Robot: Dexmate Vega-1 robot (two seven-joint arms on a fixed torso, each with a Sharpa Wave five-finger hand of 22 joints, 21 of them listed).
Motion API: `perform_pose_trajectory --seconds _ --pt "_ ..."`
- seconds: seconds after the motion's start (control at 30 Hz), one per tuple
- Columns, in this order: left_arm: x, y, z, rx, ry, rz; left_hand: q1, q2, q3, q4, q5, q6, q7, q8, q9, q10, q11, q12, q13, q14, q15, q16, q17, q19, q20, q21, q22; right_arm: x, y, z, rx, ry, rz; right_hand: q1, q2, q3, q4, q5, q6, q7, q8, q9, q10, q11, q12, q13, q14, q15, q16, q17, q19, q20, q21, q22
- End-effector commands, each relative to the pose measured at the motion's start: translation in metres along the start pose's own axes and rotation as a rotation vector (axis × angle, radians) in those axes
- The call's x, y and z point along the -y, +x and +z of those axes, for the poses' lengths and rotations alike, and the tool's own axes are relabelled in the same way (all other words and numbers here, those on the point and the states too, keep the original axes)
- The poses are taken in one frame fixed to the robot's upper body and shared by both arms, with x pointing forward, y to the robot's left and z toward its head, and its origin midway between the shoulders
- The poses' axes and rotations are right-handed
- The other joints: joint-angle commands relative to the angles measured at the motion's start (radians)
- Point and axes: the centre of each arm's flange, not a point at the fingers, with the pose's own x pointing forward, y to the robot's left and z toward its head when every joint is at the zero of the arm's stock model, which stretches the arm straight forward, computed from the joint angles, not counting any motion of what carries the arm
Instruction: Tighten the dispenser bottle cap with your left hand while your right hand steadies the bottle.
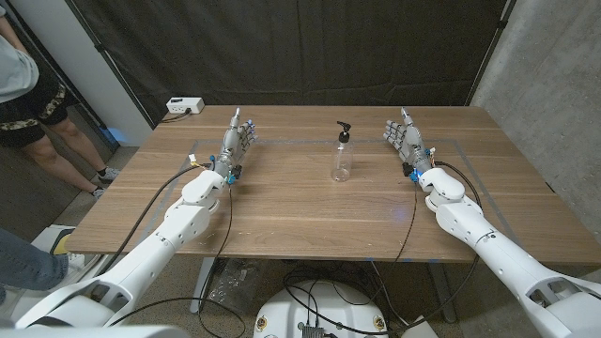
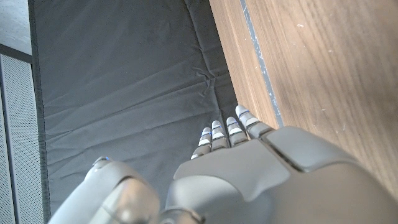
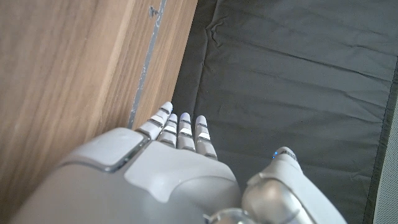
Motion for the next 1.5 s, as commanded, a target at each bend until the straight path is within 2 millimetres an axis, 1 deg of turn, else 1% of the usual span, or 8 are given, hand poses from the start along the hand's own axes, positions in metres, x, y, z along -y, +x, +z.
perform_pose_trajectory --seconds 0.03,0.1,0.2,0.4,0.63,1.1,1.43,1.5 --pt "0.004 -0.004 0.006 -0.001 0.021 -0.021 0.003 -0.002 -0.003 0.006 0.007 0.001 0.009 0.006 0.005 0.009 0.001 0.005 0.002 -0.001 0.007 0.006 0.002 0.005 -0.002 0.003 0.001 -0.002 -0.006 0.000 0.042 -0.032 0.027 0.019 -0.002 0.008 -0.006 0.004 -0.010 0.018 -0.003 0.002 -0.006 0.004 0.004 0.003 -0.003 0.005 0.003 0.002 0.006 0.000 0.001 0.003" --pt "0.005 -0.008 0.009 -0.002 0.026 -0.025 0.004 -0.001 -0.004 0.006 0.008 0.001 0.010 0.006 0.005 0.009 0.001 0.005 0.002 -0.001 0.007 0.006 0.002 0.005 0.000 0.002 0.001 -0.003 -0.010 0.001 0.054 -0.033 0.022 0.043 -0.007 0.011 -0.024 0.000 0.025 -0.029 0.012 0.003 0.008 -0.011 0.010 0.003 0.004 -0.006 0.005 0.001 0.016 -0.002 -0.003 0.002" --pt "0.008 -0.015 0.015 0.001 0.031 -0.043 0.005 0.000 -0.004 0.005 0.009 0.002 0.010 0.006 0.005 0.011 0.001 0.005 0.002 0.001 0.008 0.006 0.002 0.004 0.002 0.001 0.002 -0.005 -0.019 0.006 0.079 -0.075 0.021 0.067 -0.005 0.017 -0.039 -0.004 0.059 -0.045 0.024 0.005 0.024 -0.030 0.016 0.003 0.014 -0.019 0.007 0.001 0.028 -0.009 -0.004 0.002" --pt "0.008 -0.027 0.026 0.013 0.067 -0.058 0.010 0.002 -0.005 0.003 0.010 0.001 0.011 0.005 0.005 0.012 0.003 0.005 0.002 0.003 0.009 0.007 0.002 0.004 0.003 -0.002 0.002 -0.015 -0.035 0.011 0.118 -0.128 0.028 0.093 -0.018 0.017 -0.059 -0.009 0.012 -0.030 0.004 0.005 0.023 -0.037 0.014 0.002 0.022 -0.027 0.006 0.001 0.044 -0.018 -0.005 0.002" --pt "0.001 -0.036 0.031 0.050 0.105 -0.077 0.016 0.005 -0.006 0.000 0.012 0.002 0.012 0.005 0.005 0.017 0.003 0.006 0.002 0.007 0.010 0.007 0.002 0.004 0.004 -0.005 0.002 -0.029 -0.056 0.011 0.158 -0.205 0.009 0.098 -0.031 0.012 -0.067 -0.010 -0.002 -0.021 -0.002 0.004 0.026 -0.039 0.015 0.002 0.029 -0.033 0.008 0.001 0.055 -0.021 -0.005 0.002" --pt "-0.001 -0.049 0.047 0.144 0.195 -0.088 0.049 0.003 -0.008 -0.018 0.018 0.001 0.020 0.005 0.006 0.030 0.005 0.008 0.003 0.030 0.012 0.011 0.002 0.015 0.017 -0.011 0.001 -0.041 -0.094 0.016 0.226 -0.304 -0.010 0.132 -0.074 -0.001 -0.095 -0.003 0.001 -0.023 0.004 0.004 0.050 -0.050 0.020 0.001 0.070 -0.055 0.015 0.000 0.105 -0.030 0.000 -0.001" --pt "0.003 -0.051 0.051 0.141 0.193 -0.107 0.077 0.004 -0.009 -0.032 0.020 0.014 0.020 0.010 0.007 0.046 0.004 0.012 0.004 0.049 0.016 0.014 0.002 0.030 0.024 -0.015 0.000 -0.049 -0.111 0.002 0.264 -0.389 -0.055 0.160 -0.084 0.000 -0.107 0.003 -0.002 -0.030 0.004 0.005 0.071 -0.058 0.024 0.001 0.077 -0.060 0.011 0.000 0.118 -0.039 -0.005 -0.002" --pt "0.004 -0.051 0.053 0.140 0.206 -0.120 0.083 0.004 -0.010 -0.035 0.020 0.016 0.020 0.011 0.007 0.054 0.003 0.014 0.004 0.055 0.016 0.015 0.002 0.034 0.027 -0.016 0.000 -0.050 -0.114 -0.001 0.270 -0.424 -0.075 0.174 -0.089 -0.001 -0.110 0.007 0.036 -0.023 0.020 0.007 0.071 -0.058 0.022 0.001 0.078 -0.059 0.008 0.000 0.120 -0.038 -0.010 -0.002"
